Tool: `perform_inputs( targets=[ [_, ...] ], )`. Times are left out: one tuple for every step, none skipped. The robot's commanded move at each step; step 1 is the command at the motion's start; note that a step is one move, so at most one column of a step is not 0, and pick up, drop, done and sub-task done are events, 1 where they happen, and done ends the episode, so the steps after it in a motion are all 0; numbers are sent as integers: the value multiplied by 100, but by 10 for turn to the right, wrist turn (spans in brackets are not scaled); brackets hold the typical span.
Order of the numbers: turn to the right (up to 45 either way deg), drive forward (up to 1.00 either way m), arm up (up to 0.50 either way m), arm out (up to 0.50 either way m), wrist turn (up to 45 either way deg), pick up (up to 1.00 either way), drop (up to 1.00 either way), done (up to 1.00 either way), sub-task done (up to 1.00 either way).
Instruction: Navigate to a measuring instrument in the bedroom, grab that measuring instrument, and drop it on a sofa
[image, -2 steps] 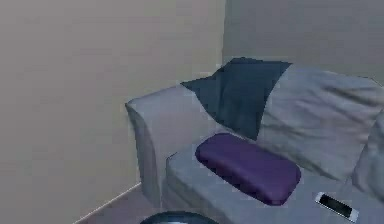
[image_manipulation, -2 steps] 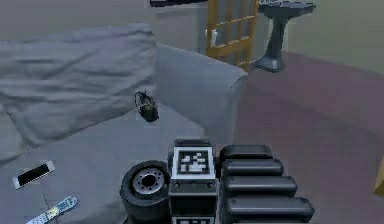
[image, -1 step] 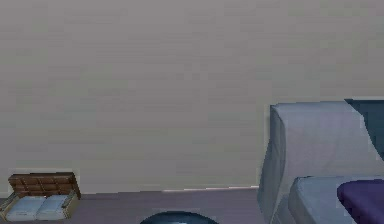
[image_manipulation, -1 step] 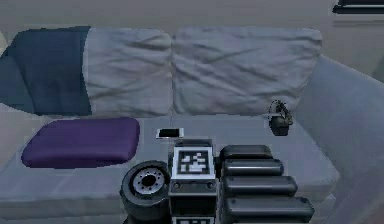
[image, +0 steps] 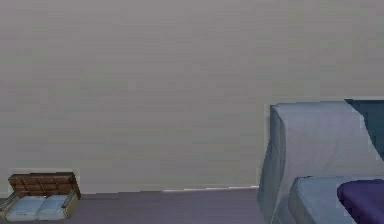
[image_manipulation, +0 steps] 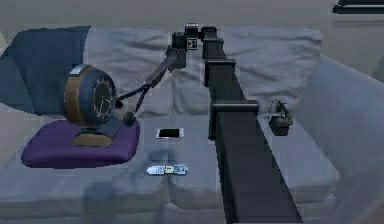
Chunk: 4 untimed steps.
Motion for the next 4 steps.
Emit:
perform_inputs(
  targets=[
    [0,0,0,0,450,0,0,0,0],
    [0,0,0,0,450,0,0,0,0],
    [0,0,0,0,360,0,0,0,0],
    [0,0,-24,0,0,0,0,0,0]
  ],
)
